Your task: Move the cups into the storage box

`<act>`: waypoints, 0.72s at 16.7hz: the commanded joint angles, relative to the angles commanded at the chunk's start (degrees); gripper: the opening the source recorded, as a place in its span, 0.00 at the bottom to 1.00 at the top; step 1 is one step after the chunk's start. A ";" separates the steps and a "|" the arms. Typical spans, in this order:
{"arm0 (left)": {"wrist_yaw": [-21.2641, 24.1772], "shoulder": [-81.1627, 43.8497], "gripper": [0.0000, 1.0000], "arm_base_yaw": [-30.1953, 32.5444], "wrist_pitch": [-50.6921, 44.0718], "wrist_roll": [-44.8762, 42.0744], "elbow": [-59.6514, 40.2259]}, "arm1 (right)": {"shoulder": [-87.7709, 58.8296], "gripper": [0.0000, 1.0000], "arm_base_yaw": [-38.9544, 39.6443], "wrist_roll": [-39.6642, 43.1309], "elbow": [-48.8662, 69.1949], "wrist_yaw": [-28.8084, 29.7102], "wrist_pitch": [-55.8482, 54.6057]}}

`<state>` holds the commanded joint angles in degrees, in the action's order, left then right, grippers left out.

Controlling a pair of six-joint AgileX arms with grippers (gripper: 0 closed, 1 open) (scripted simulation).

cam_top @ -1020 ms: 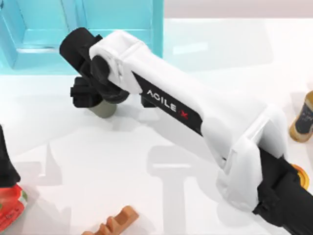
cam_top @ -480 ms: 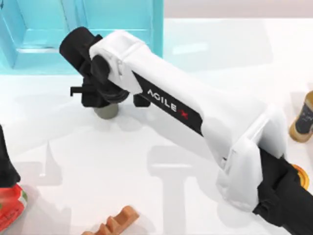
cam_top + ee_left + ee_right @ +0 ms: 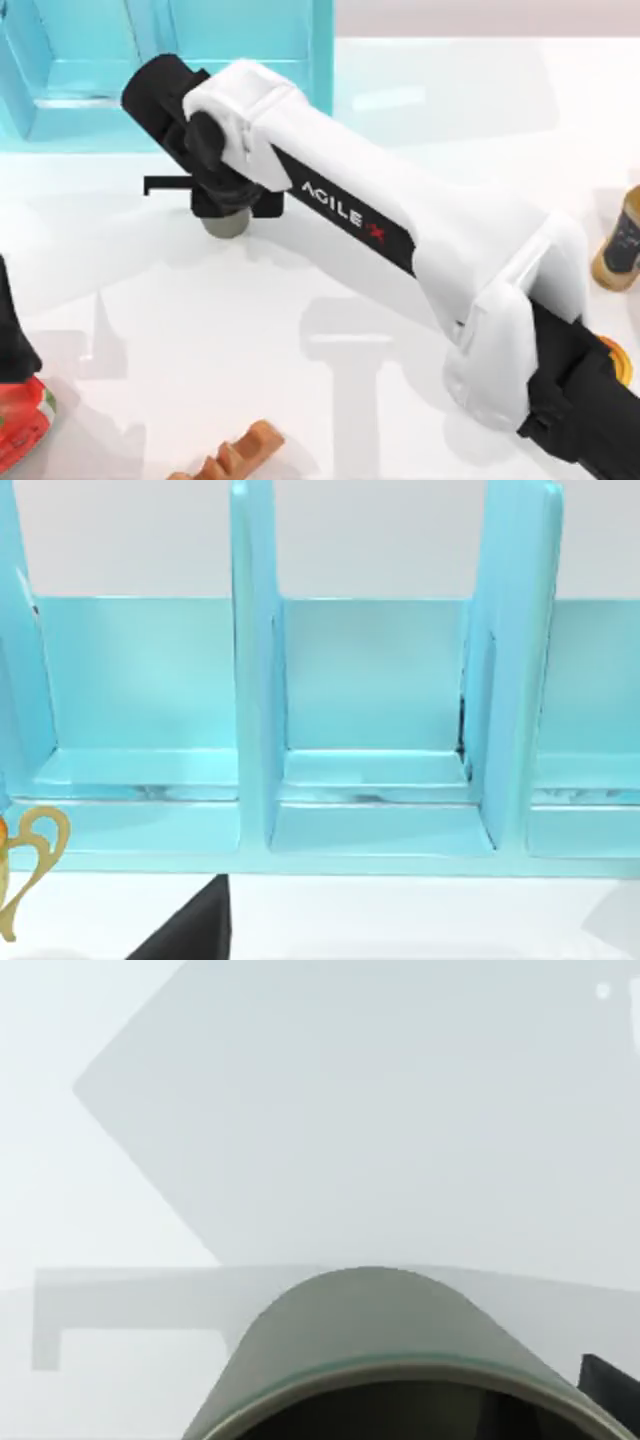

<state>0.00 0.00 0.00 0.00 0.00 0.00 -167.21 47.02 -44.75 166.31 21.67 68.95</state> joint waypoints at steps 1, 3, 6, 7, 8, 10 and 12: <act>0.00 0.00 1.00 0.00 0.00 0.00 0.00 | 0.00 0.00 0.00 0.00 0.00 0.00 0.00; 0.00 0.00 1.00 0.00 0.00 0.00 0.00 | 0.00 0.00 0.00 0.00 0.00 0.00 0.00; 0.00 0.00 1.00 0.00 0.00 0.00 0.00 | 0.00 0.00 0.00 0.00 0.00 0.00 0.00; 0.00 0.00 1.00 0.00 0.00 0.00 0.00 | 0.25 0.00 0.22 -0.03 -0.12 0.00 0.02; 0.00 0.00 1.00 0.00 0.00 0.00 0.00 | 0.38 0.00 0.19 0.00 -0.26 -0.01 -0.03; 0.00 0.00 1.00 0.00 0.00 0.00 0.00 | 2.30 0.00 -0.28 0.47 -2.26 -0.21 -0.70; 0.00 0.00 1.00 0.00 0.00 0.00 0.00 | 6.36 0.00 -1.21 1.43 -6.71 -0.63 -2.00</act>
<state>0.00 0.00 0.00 0.00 0.00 0.00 -160.84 45.80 -43.33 159.60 21.05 66.96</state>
